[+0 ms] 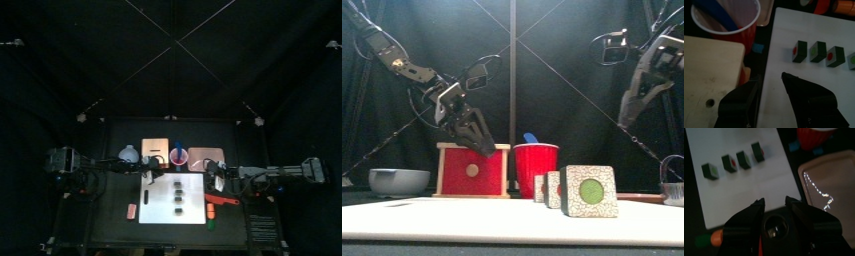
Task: Place sushi on board then cut the sushi with the knife then place the pieces on the plate
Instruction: Place the 4 sushi pieces on the plate
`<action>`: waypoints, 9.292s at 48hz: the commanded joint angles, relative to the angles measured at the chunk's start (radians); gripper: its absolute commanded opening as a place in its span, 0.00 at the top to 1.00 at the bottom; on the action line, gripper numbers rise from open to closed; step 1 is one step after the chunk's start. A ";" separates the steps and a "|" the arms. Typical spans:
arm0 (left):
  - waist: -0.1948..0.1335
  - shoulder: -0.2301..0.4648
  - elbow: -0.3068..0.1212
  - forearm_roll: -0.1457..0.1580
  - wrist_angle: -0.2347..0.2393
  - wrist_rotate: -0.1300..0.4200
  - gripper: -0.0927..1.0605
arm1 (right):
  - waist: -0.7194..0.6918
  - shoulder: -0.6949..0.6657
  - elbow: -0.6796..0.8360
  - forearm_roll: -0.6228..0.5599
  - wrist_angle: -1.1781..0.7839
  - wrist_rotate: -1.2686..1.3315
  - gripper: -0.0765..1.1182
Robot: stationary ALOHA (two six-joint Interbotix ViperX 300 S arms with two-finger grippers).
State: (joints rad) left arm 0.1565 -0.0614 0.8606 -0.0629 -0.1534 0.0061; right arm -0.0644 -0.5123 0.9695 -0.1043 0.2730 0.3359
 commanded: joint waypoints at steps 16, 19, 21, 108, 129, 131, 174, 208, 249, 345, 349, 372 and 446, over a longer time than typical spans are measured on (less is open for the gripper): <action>0.002 -0.055 0.040 0.008 -0.006 0.000 0.25 | 0.005 0.391 -0.264 -0.028 -0.057 0.003 0.26; 0.002 -0.055 0.041 0.011 -0.006 0.000 0.25 | 0.005 0.426 -0.290 -0.029 -0.051 0.002 0.24; 0.002 -0.055 0.043 0.011 -0.006 0.000 0.25 | 0.008 0.453 -0.308 -0.028 -0.041 0.002 0.23; 0.014 -0.055 0.051 0.049 -0.002 0.002 0.25 | -0.202 0.437 -0.327 -0.083 0.241 0.296 0.44; 0.035 -0.057 0.057 0.069 -0.002 0.002 0.25 | -0.296 0.489 -0.281 -0.230 0.272 0.522 0.39; 0.037 -0.055 0.058 0.071 -0.002 0.002 0.25 | -0.298 0.497 -0.278 -0.241 0.276 0.538 0.37; 0.032 -0.060 0.055 0.067 0.003 -0.002 0.25 | 0.043 0.405 -0.379 -0.310 0.316 0.520 0.22; -0.058 -0.074 0.060 0.061 0.003 -0.008 0.25 | 0.195 0.520 -0.434 -0.328 0.192 0.508 0.22; -0.081 -0.061 0.064 0.014 0.003 -0.003 0.25 | 0.229 0.641 -0.462 -0.307 0.190 0.508 0.24; -0.077 -0.061 0.069 0.014 0.003 -0.003 0.25 | -0.388 0.279 -0.023 -0.302 0.098 0.508 0.27; -0.077 -0.061 0.069 0.014 0.003 -0.002 0.25 | -0.387 0.276 -0.028 -0.302 0.101 0.511 0.26; -0.077 -0.061 0.071 0.014 0.003 -0.005 0.25 | -0.158 0.150 -0.150 -0.330 0.173 0.492 0.26; -0.078 -0.028 0.061 -0.012 0.003 -0.003 0.25 | 0.252 0.600 -0.367 -0.183 -0.067 0.405 0.26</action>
State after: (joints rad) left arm 0.0767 -0.0844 0.9434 -0.0721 -0.1442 0.0015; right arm 0.1917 0.0997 0.6289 -0.2807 0.2040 0.7440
